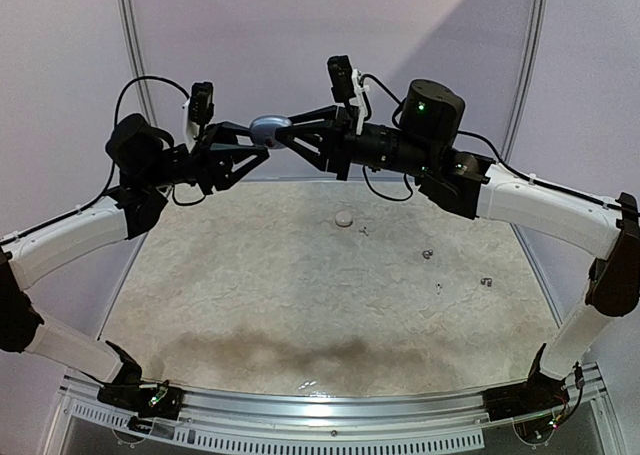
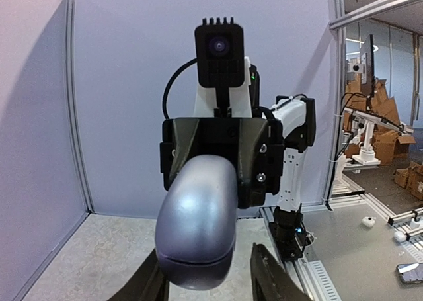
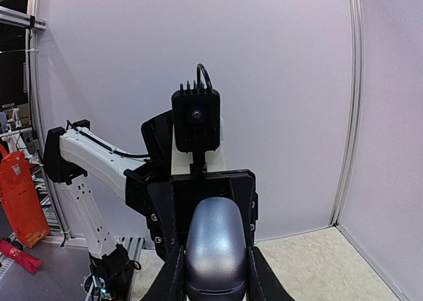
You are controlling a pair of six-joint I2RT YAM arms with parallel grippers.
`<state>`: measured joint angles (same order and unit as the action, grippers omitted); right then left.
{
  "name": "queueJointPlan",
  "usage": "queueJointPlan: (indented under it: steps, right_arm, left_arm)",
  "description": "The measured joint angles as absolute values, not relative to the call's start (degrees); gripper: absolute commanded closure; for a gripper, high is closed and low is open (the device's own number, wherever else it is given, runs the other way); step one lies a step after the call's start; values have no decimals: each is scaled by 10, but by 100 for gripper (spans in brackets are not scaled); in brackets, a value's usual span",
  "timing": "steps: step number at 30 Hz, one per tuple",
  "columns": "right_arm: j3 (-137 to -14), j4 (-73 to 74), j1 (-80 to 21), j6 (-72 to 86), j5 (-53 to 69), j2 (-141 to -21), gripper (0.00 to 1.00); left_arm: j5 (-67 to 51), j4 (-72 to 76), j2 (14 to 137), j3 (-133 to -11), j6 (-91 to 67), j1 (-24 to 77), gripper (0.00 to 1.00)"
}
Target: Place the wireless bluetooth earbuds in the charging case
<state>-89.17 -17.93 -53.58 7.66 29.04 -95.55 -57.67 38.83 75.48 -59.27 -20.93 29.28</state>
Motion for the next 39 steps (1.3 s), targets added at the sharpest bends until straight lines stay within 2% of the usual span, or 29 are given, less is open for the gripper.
queueJointPlan:
  steps: [2,6,8,10,12,14,16,18,31,39]
  right_arm:
    - [-892,-180,-536,75,293,-956,100]
    - [-893,-185,-536,71,309,-956,100]
    - [-895,-184,-536,70,310,-956,100]
    - [-895,-182,-536,67,310,-956,97]
    - [-895,-181,-536,64,310,-956,77]
    - [-895,-179,-536,62,310,-956,52]
    - [-896,-167,-536,56,301,-956,35]
    - [-896,-140,-536,44,289,-956,26]
    - [-962,30,-536,-34,211,-964,25]
    - [-1004,76,-545,-38,195,-987,25]
  left_arm:
    - [-580,389,756,-595,-213,293,79]
    - [-597,393,758,-600,-223,291,85]
    - [-599,395,759,-601,-226,291,97]
    - [-599,396,759,-601,-226,291,100]
    - [-599,395,759,-601,-226,291,100]
    - [-599,394,759,-601,-225,291,100]
    - [-593,387,759,-601,-219,291,100]
    - [-590,375,759,-601,-199,291,100]
    - [-590,165,755,-637,68,291,100]
    - [-575,79,749,-649,189,291,100]
